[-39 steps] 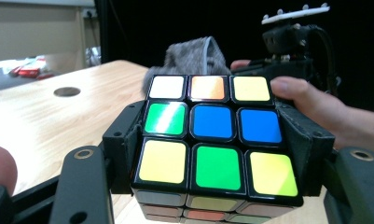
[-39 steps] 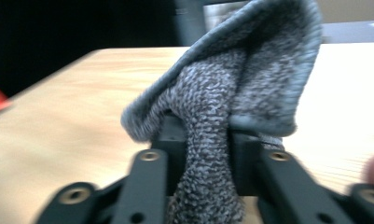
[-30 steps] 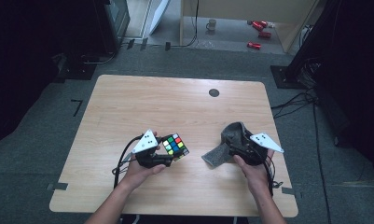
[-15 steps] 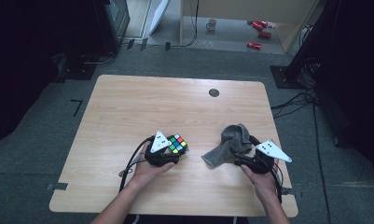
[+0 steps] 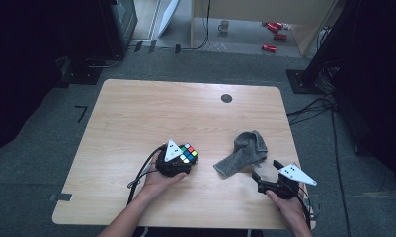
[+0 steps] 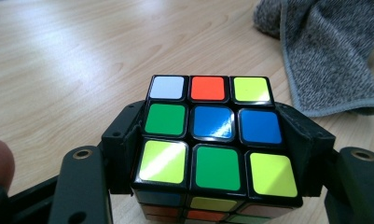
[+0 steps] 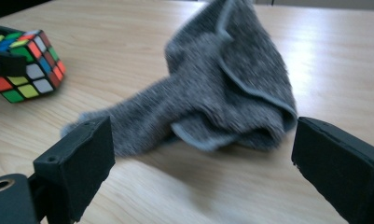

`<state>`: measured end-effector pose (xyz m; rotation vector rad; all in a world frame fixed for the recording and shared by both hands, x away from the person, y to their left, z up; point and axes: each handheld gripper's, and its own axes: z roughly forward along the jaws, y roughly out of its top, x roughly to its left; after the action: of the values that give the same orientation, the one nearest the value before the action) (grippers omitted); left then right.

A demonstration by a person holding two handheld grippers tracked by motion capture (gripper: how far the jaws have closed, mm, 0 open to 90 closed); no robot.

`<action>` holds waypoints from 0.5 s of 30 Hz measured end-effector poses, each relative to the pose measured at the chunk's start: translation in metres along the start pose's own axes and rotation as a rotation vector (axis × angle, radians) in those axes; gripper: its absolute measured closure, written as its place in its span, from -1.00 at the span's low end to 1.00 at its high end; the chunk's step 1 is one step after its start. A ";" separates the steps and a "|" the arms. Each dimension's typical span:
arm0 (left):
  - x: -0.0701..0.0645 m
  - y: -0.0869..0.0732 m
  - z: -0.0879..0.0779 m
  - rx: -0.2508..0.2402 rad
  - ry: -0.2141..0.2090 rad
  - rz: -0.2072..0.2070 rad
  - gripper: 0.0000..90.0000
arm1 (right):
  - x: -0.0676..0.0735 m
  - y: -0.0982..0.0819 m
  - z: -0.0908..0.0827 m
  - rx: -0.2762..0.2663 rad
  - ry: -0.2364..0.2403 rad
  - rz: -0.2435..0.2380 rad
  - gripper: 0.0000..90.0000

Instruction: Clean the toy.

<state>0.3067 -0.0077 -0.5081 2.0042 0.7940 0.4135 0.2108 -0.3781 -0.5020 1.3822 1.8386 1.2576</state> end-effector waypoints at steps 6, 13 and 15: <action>-0.002 0.000 0.000 0.013 -0.018 0.002 -0.25 | -0.010 -0.012 0.002 0.080 -0.036 0.004 -0.87; -0.005 0.003 -0.006 0.013 -0.024 0.013 -0.59 | -0.010 -0.014 0.012 0.210 -0.106 -0.009 -0.84; -0.004 0.006 -0.012 -0.010 -0.027 0.009 -0.66 | -0.011 -0.014 0.013 0.228 -0.104 0.002 -0.84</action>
<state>0.2990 -0.0049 -0.4962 2.0006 0.7650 0.3946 0.2191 -0.3846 -0.5215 1.5377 1.9552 0.9801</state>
